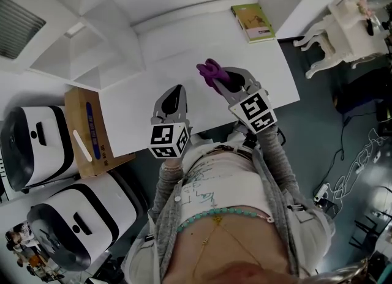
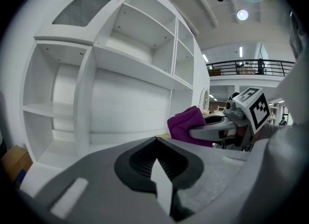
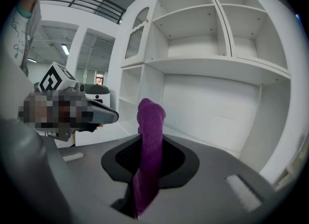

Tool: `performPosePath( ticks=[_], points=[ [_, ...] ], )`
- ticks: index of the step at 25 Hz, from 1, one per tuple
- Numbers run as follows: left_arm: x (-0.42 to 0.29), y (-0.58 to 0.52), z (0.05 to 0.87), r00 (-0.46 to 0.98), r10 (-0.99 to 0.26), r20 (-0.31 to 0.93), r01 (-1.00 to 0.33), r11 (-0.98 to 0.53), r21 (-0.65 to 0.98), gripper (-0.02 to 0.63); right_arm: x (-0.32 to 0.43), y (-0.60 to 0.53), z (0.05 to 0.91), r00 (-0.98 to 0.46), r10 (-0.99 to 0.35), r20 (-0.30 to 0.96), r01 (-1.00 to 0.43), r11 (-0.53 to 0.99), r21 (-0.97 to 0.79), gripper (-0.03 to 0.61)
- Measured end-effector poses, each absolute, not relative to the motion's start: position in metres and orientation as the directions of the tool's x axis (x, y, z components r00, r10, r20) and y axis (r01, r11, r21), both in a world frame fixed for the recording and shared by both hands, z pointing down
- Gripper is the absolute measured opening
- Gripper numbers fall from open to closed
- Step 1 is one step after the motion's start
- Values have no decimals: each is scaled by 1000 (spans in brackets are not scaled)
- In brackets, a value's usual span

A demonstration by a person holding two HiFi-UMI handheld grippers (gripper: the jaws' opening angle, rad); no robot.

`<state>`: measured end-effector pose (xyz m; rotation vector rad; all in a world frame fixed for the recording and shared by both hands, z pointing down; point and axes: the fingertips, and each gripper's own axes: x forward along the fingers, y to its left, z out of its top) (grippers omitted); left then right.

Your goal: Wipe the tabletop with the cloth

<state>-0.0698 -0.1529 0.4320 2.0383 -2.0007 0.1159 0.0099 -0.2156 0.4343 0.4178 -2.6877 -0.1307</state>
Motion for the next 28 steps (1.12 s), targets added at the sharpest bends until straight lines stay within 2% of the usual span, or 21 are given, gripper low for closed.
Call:
performPosePath(
  ticks=[9, 28],
  points=[
    [-88, -145, 401, 16, -983, 184, -995, 3, 102, 0, -23, -182, 395, -916, -288, 280, -253, 955, 154, 92],
    [-94, -124, 392, 22, -985, 168, -996, -7, 91, 0, -41, -153, 383, -929, -278, 244, -246, 957, 151, 91]
  ],
)
